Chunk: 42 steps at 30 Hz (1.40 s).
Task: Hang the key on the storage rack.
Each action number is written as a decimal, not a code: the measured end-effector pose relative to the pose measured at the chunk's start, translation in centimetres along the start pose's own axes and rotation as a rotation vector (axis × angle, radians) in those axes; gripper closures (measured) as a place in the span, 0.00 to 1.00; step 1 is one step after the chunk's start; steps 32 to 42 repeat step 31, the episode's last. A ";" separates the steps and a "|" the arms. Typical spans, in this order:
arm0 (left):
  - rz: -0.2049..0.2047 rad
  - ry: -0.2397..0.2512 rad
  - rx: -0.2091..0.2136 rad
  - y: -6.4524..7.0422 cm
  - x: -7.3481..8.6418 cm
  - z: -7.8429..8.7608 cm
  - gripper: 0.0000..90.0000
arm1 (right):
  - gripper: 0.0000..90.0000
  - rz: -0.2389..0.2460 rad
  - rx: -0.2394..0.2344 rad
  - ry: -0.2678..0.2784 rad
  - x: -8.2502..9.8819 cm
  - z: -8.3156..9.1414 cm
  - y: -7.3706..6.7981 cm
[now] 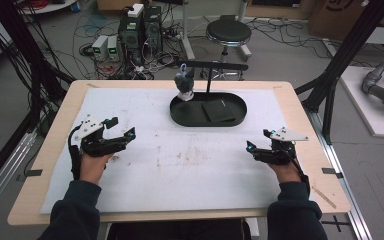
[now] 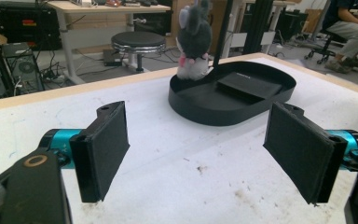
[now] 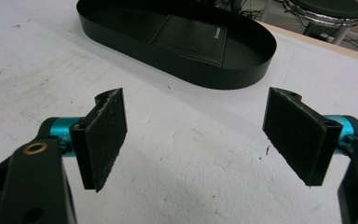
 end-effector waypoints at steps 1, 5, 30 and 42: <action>-0.001 -0.001 0.000 -0.1 0.1 0.1 0.24 | 0.24 -0.001 0.001 0.001 0.0 0.0 0.0; 0.002 -0.011 -0.007 -0.3 0.8 0.4 0.24 | 0.24 0.005 0.005 -0.001 0.0 -0.1 0.0; 0.011 -0.022 -0.043 -1.5 2.1 1.0 0.24 | 0.24 0.000 0.014 -0.027 0.7 -0.3 0.3; 0.014 -0.021 -0.046 -1.5 2.1 1.0 0.24 | 0.24 -0.003 0.013 -0.027 0.7 -0.4 0.3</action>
Point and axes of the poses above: each handheld gripper's, and its own axes: z roughly backward along the jaws, x roughly out of its underside, y roughly to its right, the point moved 7 cm from there along -z, roughly forward along the jaws, and after that the axes turned 4 degrees about -x, right-handed, at the moved point
